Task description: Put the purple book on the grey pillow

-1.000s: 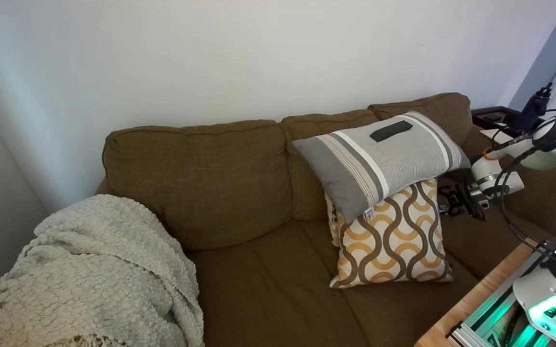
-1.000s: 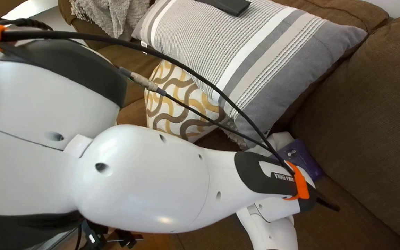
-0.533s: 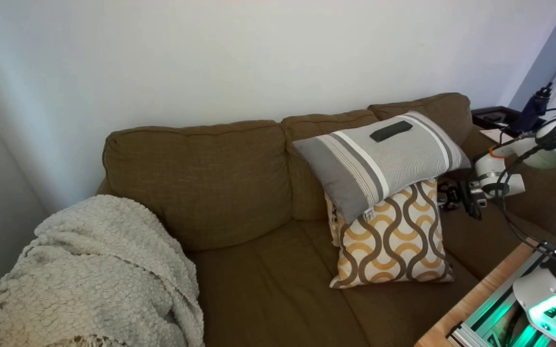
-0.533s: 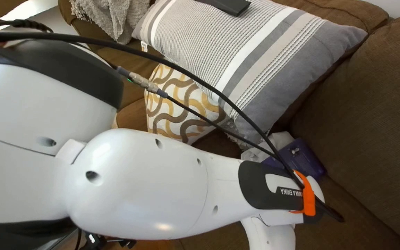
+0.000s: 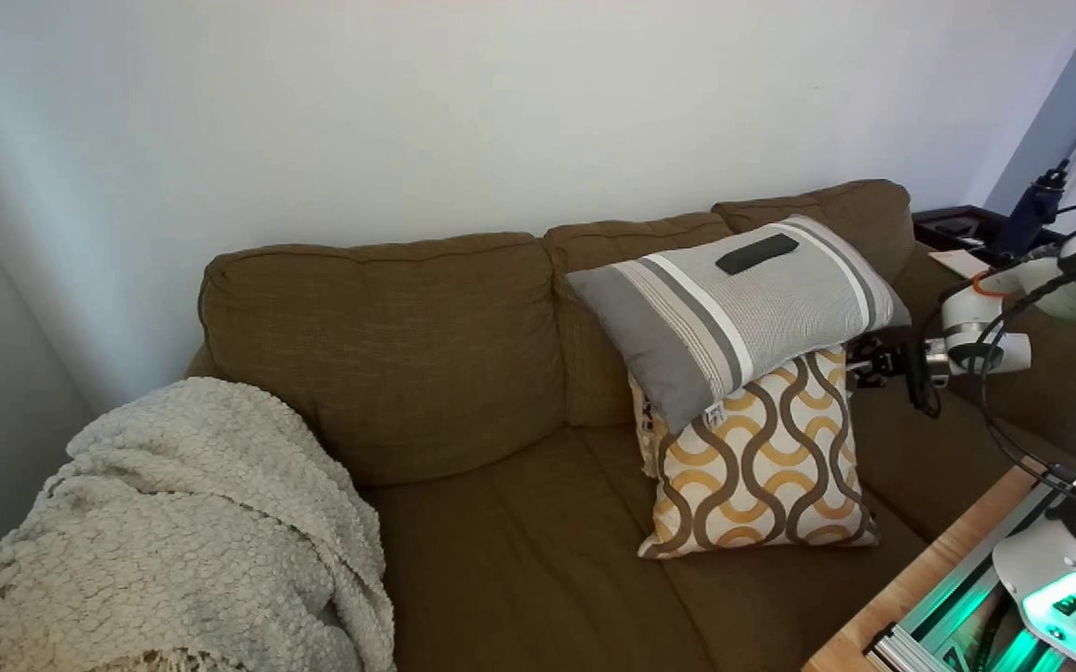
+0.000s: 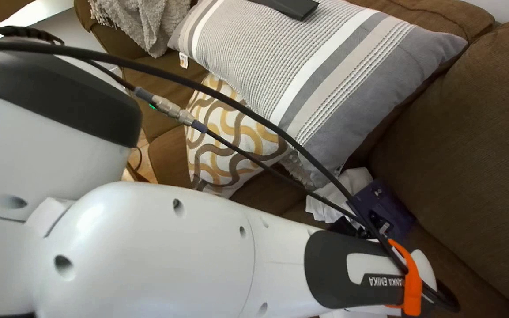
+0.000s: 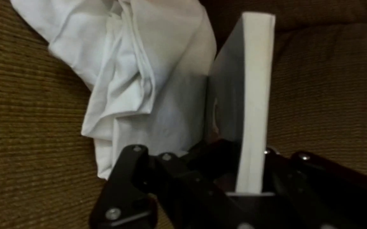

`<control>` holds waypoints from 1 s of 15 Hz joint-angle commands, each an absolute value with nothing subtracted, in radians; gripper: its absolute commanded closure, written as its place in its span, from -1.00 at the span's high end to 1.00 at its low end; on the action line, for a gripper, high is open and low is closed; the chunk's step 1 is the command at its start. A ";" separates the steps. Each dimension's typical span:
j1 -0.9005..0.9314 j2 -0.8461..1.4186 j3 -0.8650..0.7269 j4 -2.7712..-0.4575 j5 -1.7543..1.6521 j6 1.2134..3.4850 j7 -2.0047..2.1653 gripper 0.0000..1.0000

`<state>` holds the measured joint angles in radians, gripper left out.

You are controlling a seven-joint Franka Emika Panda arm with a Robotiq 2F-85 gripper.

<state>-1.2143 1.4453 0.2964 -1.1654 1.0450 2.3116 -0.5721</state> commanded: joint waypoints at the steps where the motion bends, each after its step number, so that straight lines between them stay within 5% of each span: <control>1: -1.248 1.368 0.307 -1.256 1.045 2.274 -0.602 -0.94; 15: -1.491 0.964 0.323 -1.849 1.406 2.198 -1.239 -0.94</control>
